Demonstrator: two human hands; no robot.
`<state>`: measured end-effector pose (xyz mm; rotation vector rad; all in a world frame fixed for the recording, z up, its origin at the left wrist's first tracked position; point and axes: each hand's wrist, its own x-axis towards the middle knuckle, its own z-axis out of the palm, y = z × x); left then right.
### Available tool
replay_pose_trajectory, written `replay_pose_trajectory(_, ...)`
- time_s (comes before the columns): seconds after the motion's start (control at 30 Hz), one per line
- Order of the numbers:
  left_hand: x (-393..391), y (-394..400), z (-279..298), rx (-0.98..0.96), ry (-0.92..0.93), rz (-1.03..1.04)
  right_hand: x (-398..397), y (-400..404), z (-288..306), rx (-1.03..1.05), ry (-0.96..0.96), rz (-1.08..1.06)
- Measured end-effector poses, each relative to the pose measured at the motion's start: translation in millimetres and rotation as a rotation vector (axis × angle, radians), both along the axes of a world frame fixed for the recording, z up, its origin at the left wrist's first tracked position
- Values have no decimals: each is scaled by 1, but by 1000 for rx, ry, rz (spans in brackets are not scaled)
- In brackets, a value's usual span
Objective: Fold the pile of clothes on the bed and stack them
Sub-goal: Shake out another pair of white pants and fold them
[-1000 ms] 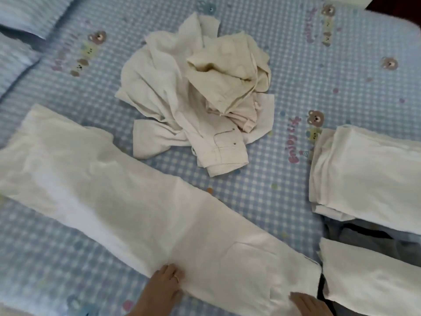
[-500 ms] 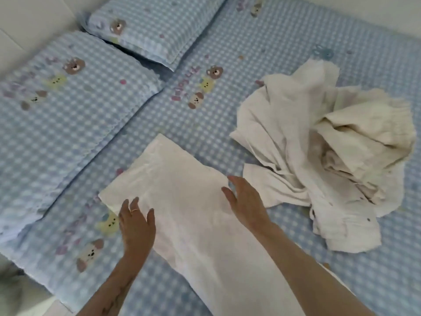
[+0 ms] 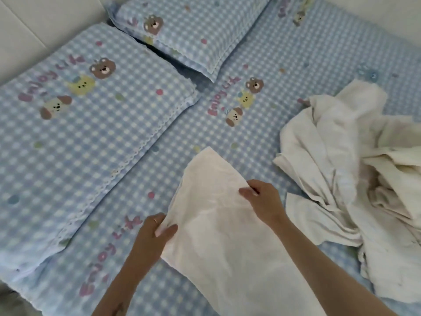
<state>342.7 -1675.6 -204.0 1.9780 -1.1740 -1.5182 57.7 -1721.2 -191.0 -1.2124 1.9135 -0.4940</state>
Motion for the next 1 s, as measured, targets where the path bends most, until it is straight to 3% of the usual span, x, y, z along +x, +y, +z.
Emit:
replay_pose_trajectory(0.07,-24,24,39,57,313,-71,-29,21,22,2,-31,-51)
replay_pose_trajectory(0.13,-56,48,67,137,513,-137,-62,47,43,38,-29,-98)
replay_pose_trajectory(0.33,-151,110,101,257,663,-300,-149,141,83,210,-37,-235)
replay_pose_trajectory(0.6,-287,242,111,263,527,-793,-301,324,118,350,-146,-625)
replay_pose_trajectory(0.73,-358,307,86,356,530,-695,-364,401,110,477,-49,-762)
replay_pose_trajectory(0.83,-393,348,57,421,448,-627,-382,432,79,686,37,-628)
replay_pose_trajectory(0.87,-401,361,46,401,399,-622,-386,444,63,625,151,-480)
replay_pose_trajectory(0.9,-406,370,37,379,332,-639,-385,448,51,568,162,-492)
replay_pose_trajectory(1.0,-411,392,10,269,110,-689,-373,459,17,583,183,-699)
